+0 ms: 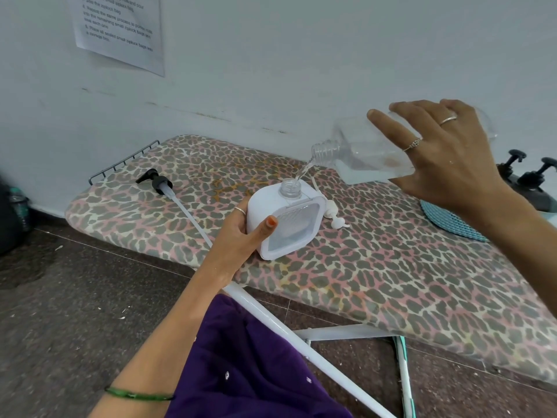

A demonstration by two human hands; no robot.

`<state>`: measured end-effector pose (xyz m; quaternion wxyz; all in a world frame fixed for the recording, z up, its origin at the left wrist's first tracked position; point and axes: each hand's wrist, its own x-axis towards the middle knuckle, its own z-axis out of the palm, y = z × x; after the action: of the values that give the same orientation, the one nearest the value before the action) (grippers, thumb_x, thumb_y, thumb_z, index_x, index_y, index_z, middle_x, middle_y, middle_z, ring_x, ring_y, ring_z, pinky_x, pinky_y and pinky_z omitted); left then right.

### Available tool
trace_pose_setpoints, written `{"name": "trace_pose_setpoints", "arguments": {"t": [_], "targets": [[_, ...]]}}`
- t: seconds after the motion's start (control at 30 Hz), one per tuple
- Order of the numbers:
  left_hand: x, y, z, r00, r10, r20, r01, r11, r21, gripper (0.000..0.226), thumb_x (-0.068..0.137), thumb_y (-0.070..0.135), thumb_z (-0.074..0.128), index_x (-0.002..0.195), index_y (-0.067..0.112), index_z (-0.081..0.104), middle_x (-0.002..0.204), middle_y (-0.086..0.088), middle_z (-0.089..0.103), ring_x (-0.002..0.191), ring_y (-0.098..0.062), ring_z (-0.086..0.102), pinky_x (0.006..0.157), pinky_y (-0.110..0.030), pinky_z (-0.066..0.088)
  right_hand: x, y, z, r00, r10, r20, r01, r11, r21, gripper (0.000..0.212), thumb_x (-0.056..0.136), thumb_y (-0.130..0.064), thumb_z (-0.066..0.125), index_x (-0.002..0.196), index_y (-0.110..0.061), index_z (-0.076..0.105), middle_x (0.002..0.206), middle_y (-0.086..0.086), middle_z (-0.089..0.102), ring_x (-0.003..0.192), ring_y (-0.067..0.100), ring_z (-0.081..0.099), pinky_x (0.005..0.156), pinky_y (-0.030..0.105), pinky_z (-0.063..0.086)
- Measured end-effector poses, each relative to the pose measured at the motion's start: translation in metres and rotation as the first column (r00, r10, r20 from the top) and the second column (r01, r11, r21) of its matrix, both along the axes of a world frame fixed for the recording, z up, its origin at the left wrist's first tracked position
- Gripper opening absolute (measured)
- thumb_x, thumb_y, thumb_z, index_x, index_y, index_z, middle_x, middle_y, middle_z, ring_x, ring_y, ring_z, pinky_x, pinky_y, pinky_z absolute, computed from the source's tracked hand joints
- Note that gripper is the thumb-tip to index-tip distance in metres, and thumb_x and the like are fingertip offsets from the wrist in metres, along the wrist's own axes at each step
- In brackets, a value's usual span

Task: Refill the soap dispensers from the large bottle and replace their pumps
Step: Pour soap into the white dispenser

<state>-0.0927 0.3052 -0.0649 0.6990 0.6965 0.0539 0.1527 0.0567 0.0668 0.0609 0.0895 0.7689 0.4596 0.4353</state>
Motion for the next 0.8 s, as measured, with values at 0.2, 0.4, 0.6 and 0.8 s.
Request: {"name": "trace_pose_setpoints", "arguments": {"t": [0.2,0.4,0.6,0.8], "targets": [[0.0003,0.0021,-0.0012,1.000,-0.014,-0.009,0.014,1.000,0.004,0.087,0.050,0.082,0.069,0.122,0.035,0.054,0.118,-0.006,0.066,0.107,-0.029,0.064,0.085,-0.064,0.051,-0.0013,0.0006,0.0025,1.000,-0.009,-0.014,0.009,1.000,-0.002,0.089,0.067,-0.023,0.084,0.142,-0.016,0.038,0.130,0.024,0.054,0.113,0.044,0.055,0.092,0.060,0.038],[0.0016,0.0025,-0.0036,1.000,-0.012,-0.002,0.012,1.000,0.024,0.087,0.051,0.083,0.068,0.122,0.034,0.055,0.107,-0.011,0.068,0.086,-0.036,0.067,0.066,-0.053,0.058,-0.0015,0.0007,0.0028,1.000,-0.012,-0.008,0.012,1.000,-0.007,0.090,0.066,-0.024,0.085,0.142,-0.017,0.038,0.130,0.023,0.054,0.113,0.043,0.056,0.092,0.060,0.039],[0.0012,0.0028,-0.0029,1.000,-0.022,0.002,0.022,1.000,-0.007,0.081,0.051,0.082,0.069,0.118,0.040,0.055,0.117,-0.008,0.066,0.108,-0.035,0.062,0.087,-0.068,0.047,-0.0028,0.0010,0.0032,1.000,-0.012,-0.019,0.012,1.000,-0.011,0.093,0.064,-0.024,0.086,0.143,-0.016,0.038,0.130,0.024,0.053,0.113,0.043,0.055,0.093,0.060,0.038],[0.0002,0.0033,-0.0029,1.000,-0.021,-0.002,0.021,0.999,0.026,0.086,0.046,0.086,0.067,0.117,0.039,0.054,0.106,-0.007,0.068,0.081,-0.014,0.068,0.061,-0.035,0.056,-0.0019,0.0002,0.0032,1.000,-0.011,-0.023,0.010,1.000,-0.010,0.093,0.063,-0.021,0.086,0.143,-0.017,0.037,0.130,0.023,0.053,0.114,0.043,0.055,0.093,0.060,0.037]]}}
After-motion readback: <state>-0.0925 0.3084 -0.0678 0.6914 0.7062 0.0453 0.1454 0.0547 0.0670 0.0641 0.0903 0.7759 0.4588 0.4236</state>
